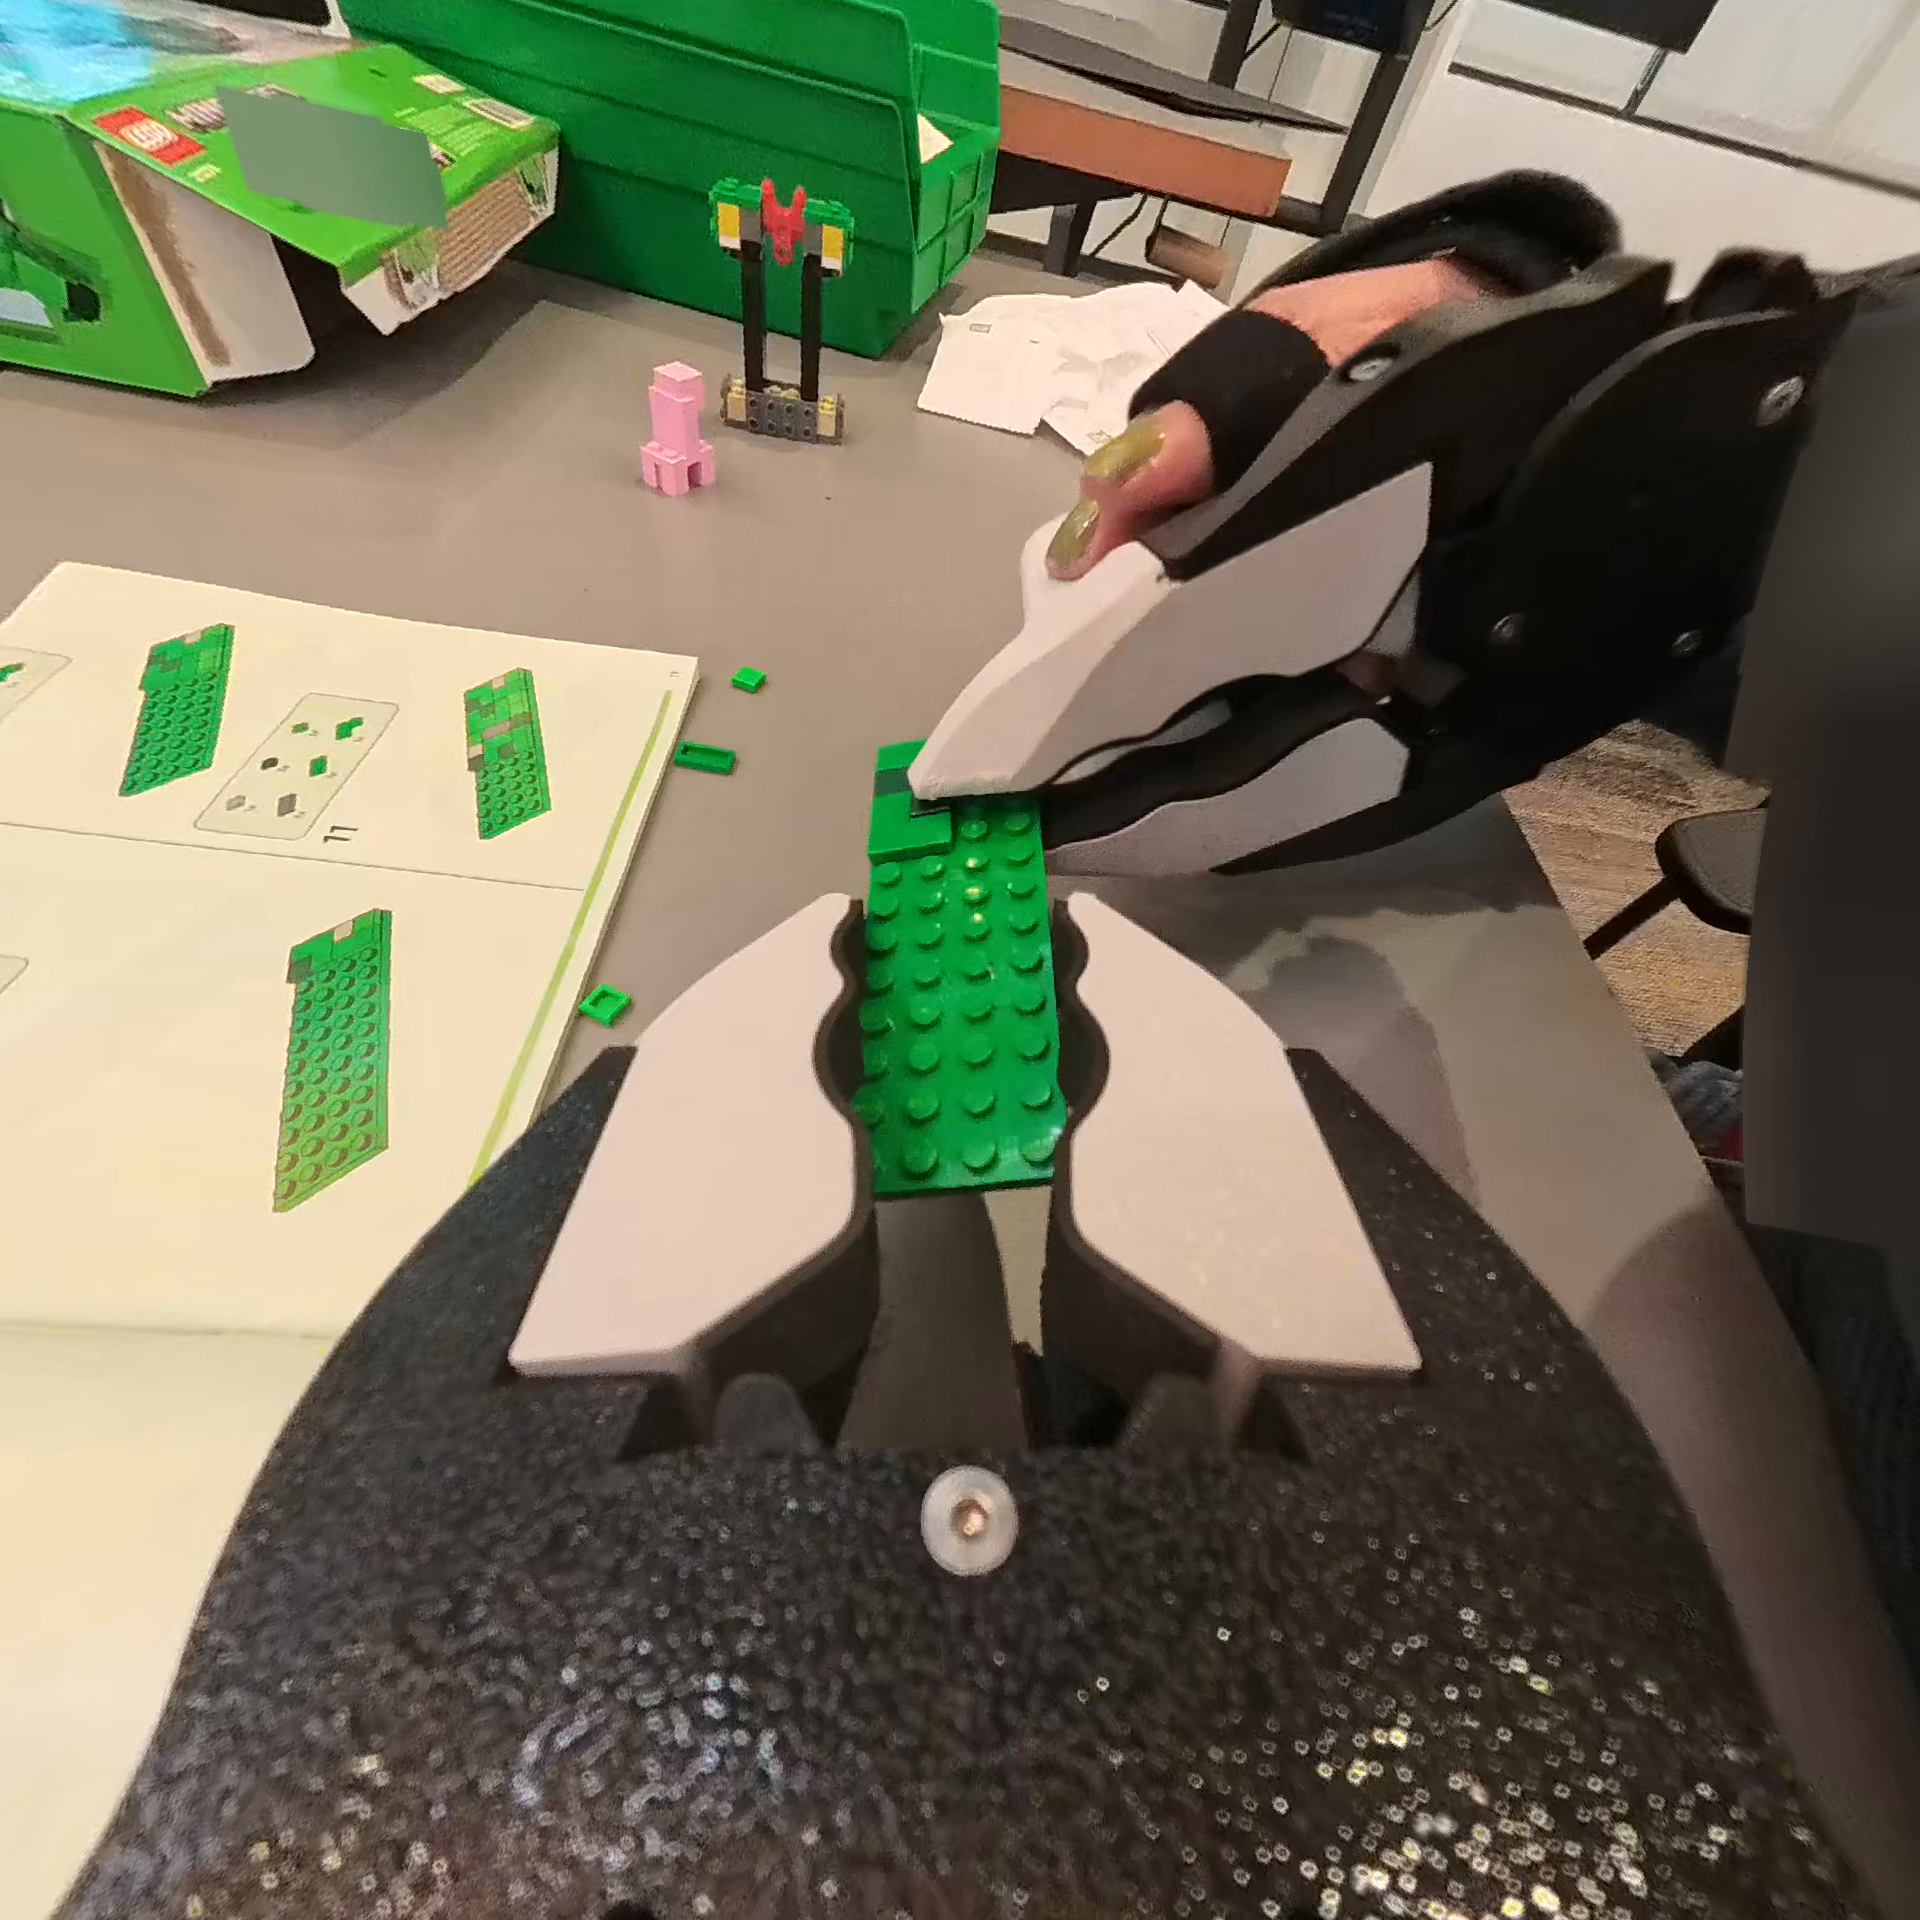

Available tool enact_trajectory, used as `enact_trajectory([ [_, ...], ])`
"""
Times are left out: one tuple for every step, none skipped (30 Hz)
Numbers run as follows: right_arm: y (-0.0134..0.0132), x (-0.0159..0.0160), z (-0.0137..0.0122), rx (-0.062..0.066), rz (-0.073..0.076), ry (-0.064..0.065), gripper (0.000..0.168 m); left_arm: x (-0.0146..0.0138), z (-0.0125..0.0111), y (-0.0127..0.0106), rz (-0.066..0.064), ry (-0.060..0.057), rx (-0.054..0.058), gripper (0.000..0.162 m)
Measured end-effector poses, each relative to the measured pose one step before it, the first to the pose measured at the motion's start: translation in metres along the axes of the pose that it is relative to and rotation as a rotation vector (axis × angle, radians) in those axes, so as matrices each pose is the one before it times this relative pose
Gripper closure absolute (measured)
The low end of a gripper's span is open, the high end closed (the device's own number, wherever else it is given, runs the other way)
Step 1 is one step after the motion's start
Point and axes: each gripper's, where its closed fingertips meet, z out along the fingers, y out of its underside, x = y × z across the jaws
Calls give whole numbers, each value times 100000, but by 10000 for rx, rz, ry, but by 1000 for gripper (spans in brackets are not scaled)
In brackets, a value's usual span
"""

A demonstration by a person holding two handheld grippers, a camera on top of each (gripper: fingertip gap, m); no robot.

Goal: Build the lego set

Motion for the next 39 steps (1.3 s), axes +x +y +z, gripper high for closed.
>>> enact_trajectory([
  [-35,135,-77,27,-69,138,160,74,-3,-13,23,35,11,128],
  [-35,155,-106,38,-104,145,161,78,16,-27,1,44,14,129],
  [3,37,-85,5,-141,52,161,55,15,-38,2,15,28,129],
  [2,16,-59,-12,-95,40,161,34,10,-19,27,-9,16,129],
  [11,-67,-23,-19,-94,4,161,20,22,28,29,-4,-26,129],
  [25,-114,-17,-23,-64,-37,161,35,37,54,19,6,-46,129],
  [13,-54,-20,-6,-26,-16,162,27,28,38,21,5,-29,129],
  [5,-61,-20,9,-12,-28,161,17,21,23,16,-2,-24,129],
  [8,-54,15,7,-8,-25,161,-7,26,43,8,-13,-37,129],
  [10,-31,27,26,54,-18,161,-12,22,35,10,-27,-26,129],
  [-30,55,18,82,188,33,162,-50,-6,-19,11,-45,12,129],
  [-75,201,0,161,357,153,161,-91,-45,-76,14,-82,61,129],
  [-226,198,-105,250,509,167,156,-251,-59,-47,43,-183,35,129],
  [-375,-166,-187,274,528,-147,143,-427,-56,53,112,-270,-46,129],
  [-167,-56,-155,126,595,-113,130,-414,-44,55,150,-248,-51,129],
  [37,191,-171,110,549,68,124,-354,-66,12,113,-207,-13,129],
  [294,179,-182,84,481,44,123,-237,-62,15,67,-135,-5,129],
  [491,266,-148,55,532,89,122,-160,-43,36,51,-84,-21,129],
  [587,389,-93,79,642,135,123,-137,-47,62,63,-71,-33,129],
  [638,477,-46,97,778,126,124,-143,-46,79,91,-81,-49,129],
  [584,533,11,135,881,82,124,-160,-53,132,126,-102,-77,129],
  [415,689,55,226,943,95,124,-159,-49,158,149,-89,-95,129],
  [199,759,135,296,966,43,124,0,-19,144,120,27,-92,129],
  [15,681,265,310,938,-105,124,230,-6,77,36,197,-53,129],
  [-140,666,387,297,895,-194,124,232,1,1,-42,204,-3,129],
  [-182,722,498,260,803,-191,122,81,-14,-5,-45,64,10,129],
  [-156,777,534,239,637,-157,122,-18,-16,2,-2,-20,5,129],
  [-101,809,536,190,528,-127,122,-23,-13,8,25,-37,-1,129],
  [25,678,495,64,515,-205,122,2,16,11,43,-40,-16,129],
  [50,638,312,23,469,-144,122,1,29,47,61,-47,-37,129],
  [47,538,103,64,341,-60,122,-7,51,49,77,-71,-50,129],
  [157,431,-98,51,193,32,126,-5,50,63,85,-76,-55,129],
  [238,478,-229,82,83,188,130,23,45,60,84,-50,-52,129],
  [177,368,-271,123,56,194,135,23,51,50,63,-30,-44,129],
  [39,219,-262,137,86,122,137,5,27,26,25,-21,-30,129],
  [-168,166,-198,153,74,70,137,-48,18,3,-16,-24,1,129],
  [-175,250,-143,88,2,127,137,-79,-12,-50,-50,-17,38,129],
  [-104,318,-92,27,-95,198,137,-80,-38,-88,-76,2,66,129],
  [-12,234,-39,-16,-158,160,138,-90,-37,-82,-96,10,71,129],
])
